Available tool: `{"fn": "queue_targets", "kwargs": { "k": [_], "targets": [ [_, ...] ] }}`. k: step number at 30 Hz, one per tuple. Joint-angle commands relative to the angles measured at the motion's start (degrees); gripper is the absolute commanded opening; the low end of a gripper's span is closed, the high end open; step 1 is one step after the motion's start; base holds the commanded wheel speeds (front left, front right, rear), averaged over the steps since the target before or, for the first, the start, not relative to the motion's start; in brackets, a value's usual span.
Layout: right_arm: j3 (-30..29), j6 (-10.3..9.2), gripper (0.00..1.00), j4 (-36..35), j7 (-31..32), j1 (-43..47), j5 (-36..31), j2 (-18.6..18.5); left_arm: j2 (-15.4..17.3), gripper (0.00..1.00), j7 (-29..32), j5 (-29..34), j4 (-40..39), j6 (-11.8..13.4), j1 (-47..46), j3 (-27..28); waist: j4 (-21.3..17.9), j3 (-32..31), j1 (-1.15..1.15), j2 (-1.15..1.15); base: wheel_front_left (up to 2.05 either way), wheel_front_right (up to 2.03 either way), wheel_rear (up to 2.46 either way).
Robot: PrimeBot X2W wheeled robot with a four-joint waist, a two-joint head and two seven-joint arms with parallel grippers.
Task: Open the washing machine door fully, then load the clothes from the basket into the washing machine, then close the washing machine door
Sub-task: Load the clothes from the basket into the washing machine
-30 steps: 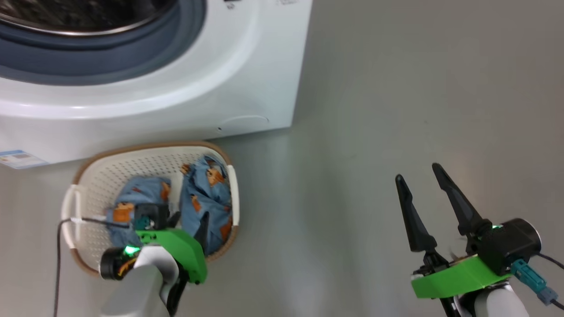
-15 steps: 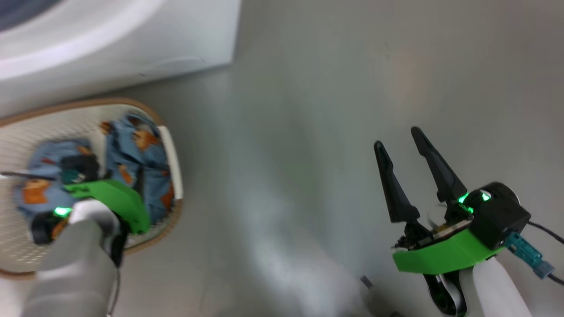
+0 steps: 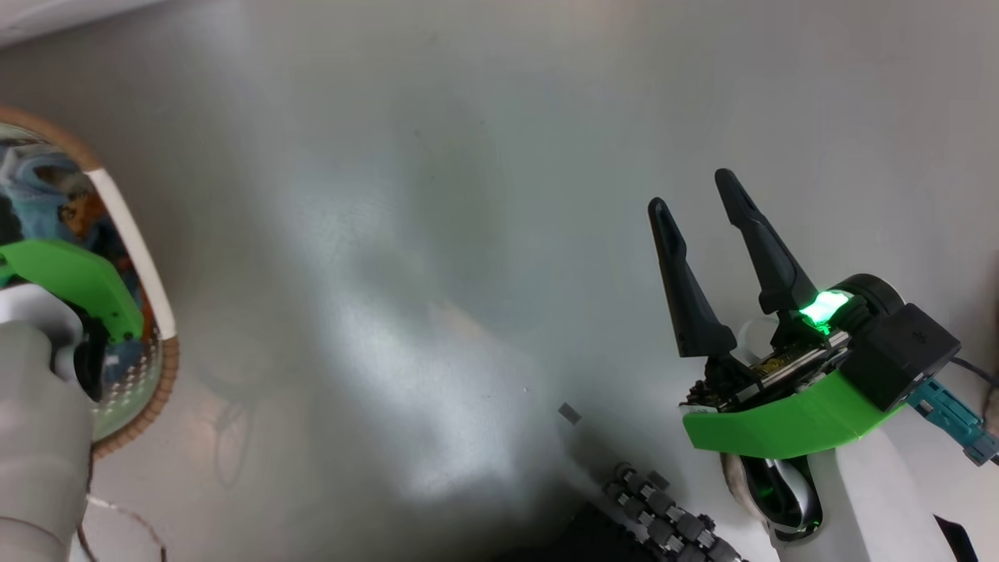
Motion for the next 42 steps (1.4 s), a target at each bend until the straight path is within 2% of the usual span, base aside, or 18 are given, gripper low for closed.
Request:
{"fn": "queue_targets", "kwargs": {
  "k": [1, 2, 3, 4, 15, 20, 25, 32, 36, 42],
  "targets": [
    [1.12, 0.09, 1.00, -1.35, -0.66, 0.99, 0.47, -0.22, 2.07, 0.60, 0.22, -0.56, -0.22, 0.95, 0.26, 0.87, -0.74, 1.19, 0.00, 0.00, 0.00, 0.00, 0.00],
    [1.12, 0.09, 1.00, -1.33, -0.66, 0.92, 0.47, -0.22, 2.13, 0.38, 0.27, -0.53, -0.20, 1.24, 0.15, 0.80, -0.67, 1.33, 0.00, 0.00, 0.00, 0.00, 0.00],
    [1.14, 0.09, 1.00, -1.31, -0.66, 0.85, 0.44, -0.22, 2.11, 0.03, 0.27, -0.58, -0.19, 1.51, 0.04, 0.80, -0.57, 1.45, 0.00, 0.00, 0.00, 0.00, 0.00],
    [1.12, 0.09, 1.00, -1.28, -0.66, 0.77, 0.40, -0.22, 2.07, 0.00, 0.19, -0.60, -0.18, 1.72, -0.04, 0.75, -0.46, 1.52, 0.00, 0.00, 0.00, 0.00, 0.00],
    [0.63, 0.09, 1.00, -1.09, -0.66, 0.14, 0.03, -0.22, 1.75, 0.00, -1.24, -0.60, -0.09, 3.15, -0.33, 0.13, 0.80, 1.10, 0.00, 0.00, 0.00, 0.00, 0.00],
    [-0.23, 0.09, 1.00, -0.89, -0.66, 0.17, -0.42, -0.22, 1.27, 0.00, -3.68, -0.74, -0.08, 3.39, -0.04, -0.03, 2.22, -0.29, 0.00, 0.00, 0.00, 0.00, 0.00],
    [-1.24, 0.09, 1.00, -0.45, -0.66, 0.53, -1.64, -0.22, 0.32, 0.00, -8.03, -0.79, -0.16, 3.08, 1.07, -0.29, 4.65, -2.72, 0.00, 0.00, 0.00, 0.00, 0.00],
    [-3.41, 0.09, 1.00, 0.93, -0.67, 1.76, -5.21, -0.22, -2.77, 0.00, -13.53, -1.56, -1.47, 3.00, 4.12, 0.18, 9.53, -7.92, 0.00, 0.00, 0.00, 0.00, 0.00],
    [-5.14, 0.09, 1.00, 1.84, -0.67, 3.13, -7.59, -0.23, -4.55, 0.00, -14.43, -1.74, -4.18, 3.04, 6.84, 0.81, 12.92, -11.50, 0.00, 0.00, 0.00, 0.00, 0.00],
    [-6.60, 0.09, 1.00, 2.96, -0.67, 5.09, -9.75, -1.10, -5.91, 0.00, -14.52, 1.18, -16.86, 5.28, 14.04, 3.54, 17.38, -17.08, 0.00, 0.00, 0.00, 0.00, 0.00]
  ]
}}
